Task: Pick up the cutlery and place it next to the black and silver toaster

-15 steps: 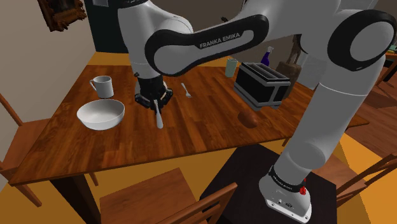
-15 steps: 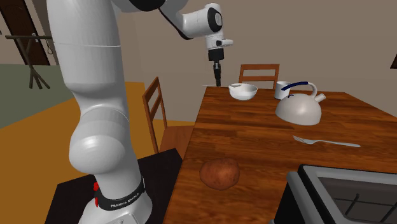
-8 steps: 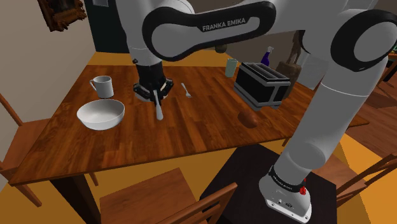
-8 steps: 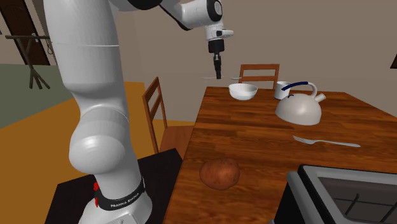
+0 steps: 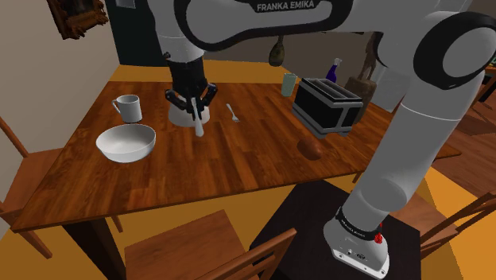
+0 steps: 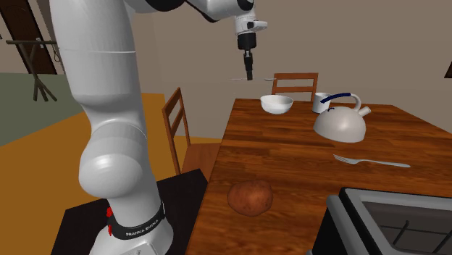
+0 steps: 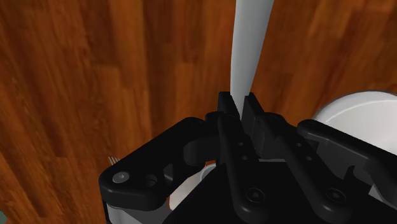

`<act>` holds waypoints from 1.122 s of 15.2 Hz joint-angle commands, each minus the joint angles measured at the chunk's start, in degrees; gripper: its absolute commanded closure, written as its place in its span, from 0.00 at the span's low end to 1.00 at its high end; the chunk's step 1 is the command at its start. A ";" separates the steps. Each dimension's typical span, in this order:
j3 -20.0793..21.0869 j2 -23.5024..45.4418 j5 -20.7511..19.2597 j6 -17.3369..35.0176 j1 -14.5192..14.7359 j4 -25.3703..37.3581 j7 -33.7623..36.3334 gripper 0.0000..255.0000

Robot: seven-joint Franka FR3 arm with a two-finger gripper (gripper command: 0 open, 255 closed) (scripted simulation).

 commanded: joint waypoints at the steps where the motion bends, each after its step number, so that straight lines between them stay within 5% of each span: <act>1: 0.09 0.16 -0.06 -1.59 0.14 1.68 -0.13 1.00; 11: 0.54 2.02 -1.19 -9.39 1.09 10.90 -0.67 1.00; 17: -4.42 -7.40 3.70 -5.00 -5.17 1.09 -11.15 1.00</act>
